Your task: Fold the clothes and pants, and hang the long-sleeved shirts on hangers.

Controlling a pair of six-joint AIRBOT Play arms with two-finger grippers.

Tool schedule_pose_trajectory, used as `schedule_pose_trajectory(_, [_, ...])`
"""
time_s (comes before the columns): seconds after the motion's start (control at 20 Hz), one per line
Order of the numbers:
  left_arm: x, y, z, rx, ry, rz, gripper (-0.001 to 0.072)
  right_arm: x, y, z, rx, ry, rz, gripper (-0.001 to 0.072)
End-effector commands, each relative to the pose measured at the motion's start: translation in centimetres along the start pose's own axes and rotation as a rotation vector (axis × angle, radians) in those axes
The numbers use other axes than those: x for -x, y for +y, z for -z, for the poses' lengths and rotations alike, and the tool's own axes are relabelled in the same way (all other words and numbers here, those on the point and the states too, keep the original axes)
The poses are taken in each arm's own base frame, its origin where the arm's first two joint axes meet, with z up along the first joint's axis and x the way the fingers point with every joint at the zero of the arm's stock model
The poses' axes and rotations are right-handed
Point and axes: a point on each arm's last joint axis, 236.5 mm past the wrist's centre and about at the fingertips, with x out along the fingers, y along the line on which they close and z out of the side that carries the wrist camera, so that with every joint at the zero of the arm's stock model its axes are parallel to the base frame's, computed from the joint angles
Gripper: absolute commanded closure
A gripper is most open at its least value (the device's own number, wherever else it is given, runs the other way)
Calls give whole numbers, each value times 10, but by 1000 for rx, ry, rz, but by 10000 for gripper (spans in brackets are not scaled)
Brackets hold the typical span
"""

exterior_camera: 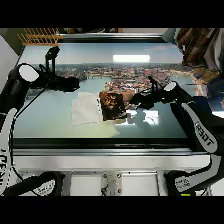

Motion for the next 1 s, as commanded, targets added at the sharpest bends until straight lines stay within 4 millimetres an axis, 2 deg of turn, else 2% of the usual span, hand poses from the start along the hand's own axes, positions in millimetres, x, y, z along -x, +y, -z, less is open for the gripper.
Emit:
schedule_pose_trajectory(0.0, [-3, -7, 3, -9, 2, 8, 703, -36, 25, 2, -35, 1, -184, -6])
schedule_pose_trajectory(0.25, [-2, -8, 4, -6, 6, 13, 703, -75, 63, 16, -19, 23, -266, -5])
schedule_pose_trajectory(0.4, [-2, -8, 4, 1, 7, 14, 703, -84, 82, 21, 81, 29, -278, 7])
schedule_pose_trajectory(0.45, [-2, -8, 4, 1, 7, 14, 703, -84, 89, 19, 126, 22, -284, 156])
schedule_pose_trajectory(0.5, [-2, -8, 4, 1, 7, 14, 703, -82, 94, 16, 167, 10, -291, 501])
schedule_pose_trajectory(0.55, [-2, -8, 5, 1, 9, 14, 703, -79, 99, 11, 187, -2, -296, 703])
schedule_pose_trajectory(0.6, [-2, -8, 5, 1, 11, 14, 703, -74, 103, 5, 198, -16, -300, 700])
schedule_pose_trajectory(0.65, [-2, -8, 6, 1, 15, 15, 703, -65, 107, -2, 214, -37, -300, 700])
schedule_pose_trajectory(0.75, [-2, -8, 8, 1, 21, 15, 703, -29, 101, -24, 246, -97, -241, 701])
schedule_pose_trajectory(0.85, [-2, -8, 10, 1, 32, 16, 703, 29, 67, -52, 226, -180, -92, 701])
schedule_pose_trajectory(0.95, [-2, -9, 11, 1, 36, 17, 703, 106, 15, -76, 142, -294, 104, 700])
